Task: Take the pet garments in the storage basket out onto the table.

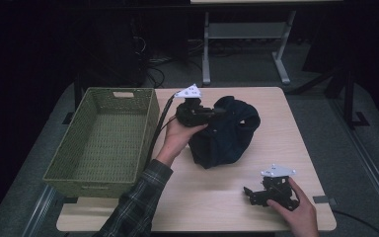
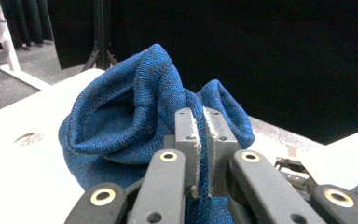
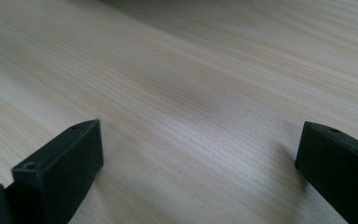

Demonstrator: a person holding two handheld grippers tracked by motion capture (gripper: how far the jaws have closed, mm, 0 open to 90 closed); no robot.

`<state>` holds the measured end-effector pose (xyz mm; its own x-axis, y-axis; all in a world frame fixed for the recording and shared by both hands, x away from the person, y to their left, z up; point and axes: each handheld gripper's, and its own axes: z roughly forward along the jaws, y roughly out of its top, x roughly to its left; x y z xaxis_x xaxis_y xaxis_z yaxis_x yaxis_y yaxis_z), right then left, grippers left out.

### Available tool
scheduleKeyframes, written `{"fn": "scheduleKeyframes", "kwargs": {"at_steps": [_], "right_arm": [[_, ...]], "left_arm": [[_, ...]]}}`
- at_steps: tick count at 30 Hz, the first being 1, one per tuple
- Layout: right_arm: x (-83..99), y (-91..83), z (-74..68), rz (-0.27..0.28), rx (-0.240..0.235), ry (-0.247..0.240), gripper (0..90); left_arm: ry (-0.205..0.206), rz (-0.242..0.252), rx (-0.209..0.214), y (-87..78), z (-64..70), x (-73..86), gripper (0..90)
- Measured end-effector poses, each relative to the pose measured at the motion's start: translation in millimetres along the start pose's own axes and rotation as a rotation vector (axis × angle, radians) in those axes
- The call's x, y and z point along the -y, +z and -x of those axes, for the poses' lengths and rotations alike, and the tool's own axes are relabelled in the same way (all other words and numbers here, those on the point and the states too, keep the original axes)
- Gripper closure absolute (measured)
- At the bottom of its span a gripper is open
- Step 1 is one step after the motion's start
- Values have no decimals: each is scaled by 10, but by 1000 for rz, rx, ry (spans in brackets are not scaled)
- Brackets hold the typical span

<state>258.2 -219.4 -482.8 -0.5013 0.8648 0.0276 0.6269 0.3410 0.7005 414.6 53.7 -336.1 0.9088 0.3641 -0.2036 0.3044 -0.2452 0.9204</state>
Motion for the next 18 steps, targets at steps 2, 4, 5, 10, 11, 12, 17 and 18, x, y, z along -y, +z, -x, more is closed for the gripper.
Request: {"fn": "scheduleKeyframes", "kwargs": {"at_steps": [2, 4, 5, 10, 11, 12, 17, 18], "right_arm": [[0, -1, -2, 0, 0, 2, 5], [1, -1, 0, 0, 0, -2, 5], [2, -1, 1, 0, 0, -2, 4], [2, -4, -4, -1, -1, 2, 5], [2, -5, -6, -3, -2, 6, 5], [2, -5, -6, -2, -2, 5, 5], [3, -5, -6, -2, -2, 5, 5], [2, -5, -6, -2, -2, 5, 5]], "left_arm": [[-3, -17, 0, 66, -14, 45, 856], [-13, -35, 3, 144, -33, 108, 855], [-19, -44, 3, 178, -40, 140, 855], [-35, -109, 4, 346, -63, 303, 850], [-40, -117, 3, 372, -67, 331, 848], [-42, -121, 2, 388, -71, 349, 847], [-65, -130, 16, 438, -92, 411, 804], [-66, -128, 16, 436, -95, 409, 760]]}}
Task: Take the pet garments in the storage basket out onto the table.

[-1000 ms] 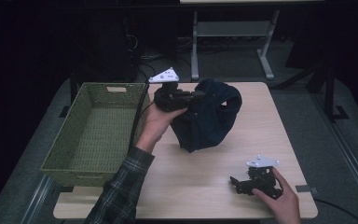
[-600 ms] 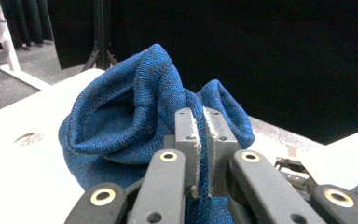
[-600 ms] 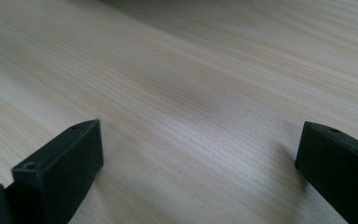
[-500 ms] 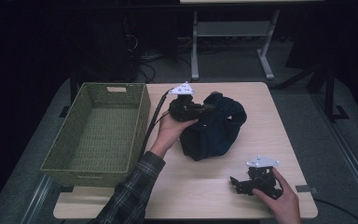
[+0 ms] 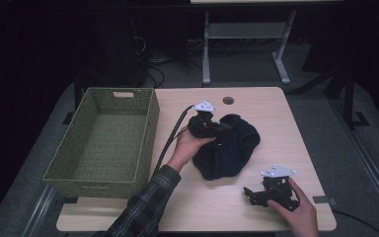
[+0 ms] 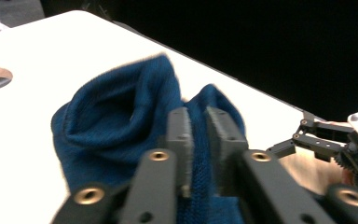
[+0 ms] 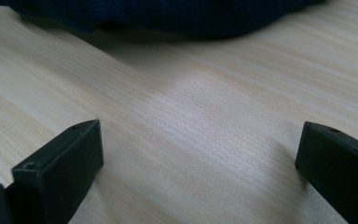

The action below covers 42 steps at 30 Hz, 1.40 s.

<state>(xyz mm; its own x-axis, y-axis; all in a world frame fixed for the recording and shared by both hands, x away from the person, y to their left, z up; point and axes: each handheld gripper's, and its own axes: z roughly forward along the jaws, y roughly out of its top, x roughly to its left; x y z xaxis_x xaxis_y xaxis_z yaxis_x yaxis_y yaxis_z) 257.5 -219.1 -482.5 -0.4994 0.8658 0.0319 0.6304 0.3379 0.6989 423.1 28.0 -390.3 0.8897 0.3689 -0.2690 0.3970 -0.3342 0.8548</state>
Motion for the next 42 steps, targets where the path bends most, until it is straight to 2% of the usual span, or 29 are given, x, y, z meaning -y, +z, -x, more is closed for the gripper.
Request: {"fn": "scheduleKeyframes", "kwargs": {"at_steps": [2, 7, 10, 15, 19, 29, 36, 42], "right_arm": [[0, 0, 0, 0, -1, 0, 5], [1, 1, 0, 1, -1, 0, 5], [1, 1, 0, 1, -1, 0, 5], [1, 1, 1, 1, -1, -1, 5], [2, 1, 3, 0, 0, -5, 4], [2, 1, 3, 0, 0, -5, 5], [2, 1, 3, 0, 0, -5, 5], [2, 0, 2, -1, 1, -3, 5]], "left_arm": [[10, -8, -9, -16, 3, -6, 704], [3, -14, -22, -87, 4, 15, 516], [-2, -10, -31, -154, 3, 44, 460], [25, -3, -67, -297, 41, 92, 337], [54, -27, -110, -379, 108, 162, 237], [91, -51, -196, -602, 257, 375, 157], [80, -62, -225, -698, 374, 561, 143], [89, -81, -247, -741, 477, 742, 139]]}}
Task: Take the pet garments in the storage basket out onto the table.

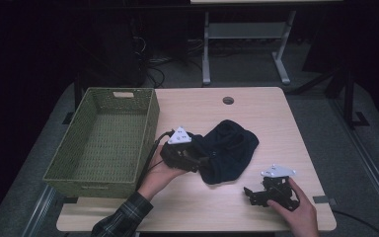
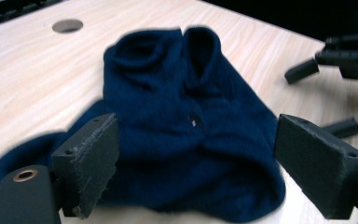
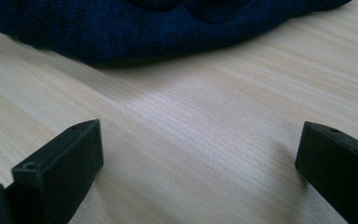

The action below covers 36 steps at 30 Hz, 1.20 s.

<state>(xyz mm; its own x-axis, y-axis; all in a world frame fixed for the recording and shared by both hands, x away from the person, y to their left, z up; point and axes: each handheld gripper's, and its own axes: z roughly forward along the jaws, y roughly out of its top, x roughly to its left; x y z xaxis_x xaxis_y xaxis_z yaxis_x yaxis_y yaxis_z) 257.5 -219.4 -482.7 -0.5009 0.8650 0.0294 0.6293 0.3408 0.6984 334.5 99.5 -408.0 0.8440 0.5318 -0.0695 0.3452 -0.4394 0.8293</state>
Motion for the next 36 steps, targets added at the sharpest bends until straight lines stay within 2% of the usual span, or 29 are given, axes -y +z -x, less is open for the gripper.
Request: {"fn": "scheduleKeyframes", "kwargs": {"at_steps": [2, 9, 13, 18, 25, 28, 33, 36], "right_arm": [[1, 1, 2, 1, 1, -4, 5], [0, -1, -2, -2, -1, 3, 5], [0, -1, -3, -2, -1, 4, 5], [0, -1, -3, -2, -1, 4, 5], [0, 0, -1, -1, 0, 1, 5], [0, 0, -1, 0, 0, 1, 5], [0, 0, 2, 0, 0, -3, 5], [1, 1, 3, 0, 0, -4, 5]], "left_arm": [[6, -21, -12, -13, 24, 83, 139], [-28, -83, -30, -27, 80, 355, 139], [-32, -144, -43, -6, 124, 486, 139], [-30, -200, -48, 33, 166, 594, 139], [-5, -244, -68, 96, 189, 691, 139], [19, -243, -85, 116, 201, 715, 131], [25, -177, -76, 111, 181, 786, 129], [25, -178, -76, 108, 182, 788, 129]]}}
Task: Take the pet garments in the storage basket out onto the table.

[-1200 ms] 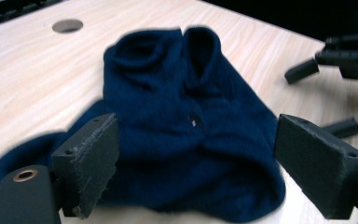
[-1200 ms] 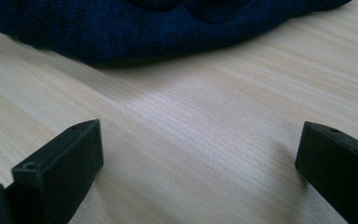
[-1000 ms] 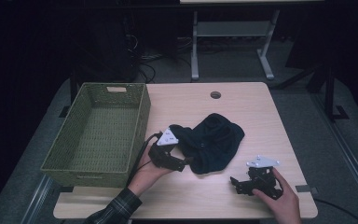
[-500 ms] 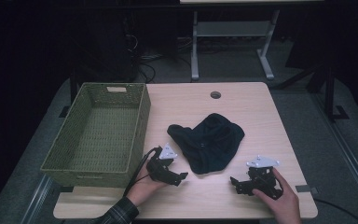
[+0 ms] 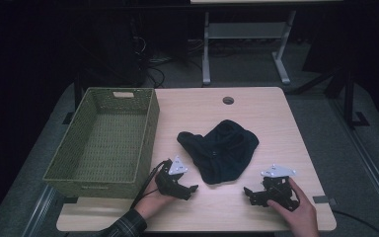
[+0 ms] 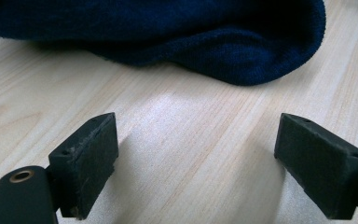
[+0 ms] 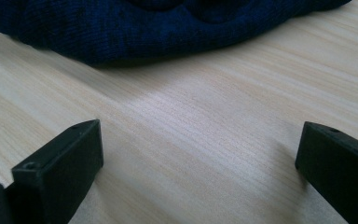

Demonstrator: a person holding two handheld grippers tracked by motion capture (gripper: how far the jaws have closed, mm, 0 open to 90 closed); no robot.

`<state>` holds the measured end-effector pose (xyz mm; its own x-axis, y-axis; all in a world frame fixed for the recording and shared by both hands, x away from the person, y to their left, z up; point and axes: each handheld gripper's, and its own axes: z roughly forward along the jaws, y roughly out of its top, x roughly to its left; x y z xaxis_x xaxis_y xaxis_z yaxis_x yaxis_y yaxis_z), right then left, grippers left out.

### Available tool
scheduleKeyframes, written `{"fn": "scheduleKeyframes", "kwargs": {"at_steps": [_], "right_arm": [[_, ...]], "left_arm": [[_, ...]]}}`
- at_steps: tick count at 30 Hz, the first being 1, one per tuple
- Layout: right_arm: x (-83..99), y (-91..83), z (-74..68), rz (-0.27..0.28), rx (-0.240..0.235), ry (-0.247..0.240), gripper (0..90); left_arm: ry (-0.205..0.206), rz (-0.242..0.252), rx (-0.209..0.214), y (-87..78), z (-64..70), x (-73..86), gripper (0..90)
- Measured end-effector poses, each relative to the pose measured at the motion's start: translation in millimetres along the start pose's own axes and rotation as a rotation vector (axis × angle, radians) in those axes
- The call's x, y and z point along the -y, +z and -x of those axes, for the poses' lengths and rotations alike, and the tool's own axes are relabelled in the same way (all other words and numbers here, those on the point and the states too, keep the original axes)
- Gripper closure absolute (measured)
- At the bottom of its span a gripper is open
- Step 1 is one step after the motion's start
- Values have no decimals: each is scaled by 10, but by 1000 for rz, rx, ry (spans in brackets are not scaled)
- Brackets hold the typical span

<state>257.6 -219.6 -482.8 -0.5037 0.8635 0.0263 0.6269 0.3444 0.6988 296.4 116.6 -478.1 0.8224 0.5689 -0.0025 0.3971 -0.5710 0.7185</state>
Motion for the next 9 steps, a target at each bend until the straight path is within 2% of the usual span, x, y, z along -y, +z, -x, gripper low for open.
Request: {"fn": "scheduleKeyframes", "kwargs": {"at_steps": [9], "right_arm": [[1, -2, 0, -1, 0, -2, 5]], "left_arm": [[-3, -1, -3, -2, 3, 1, 129]]}}
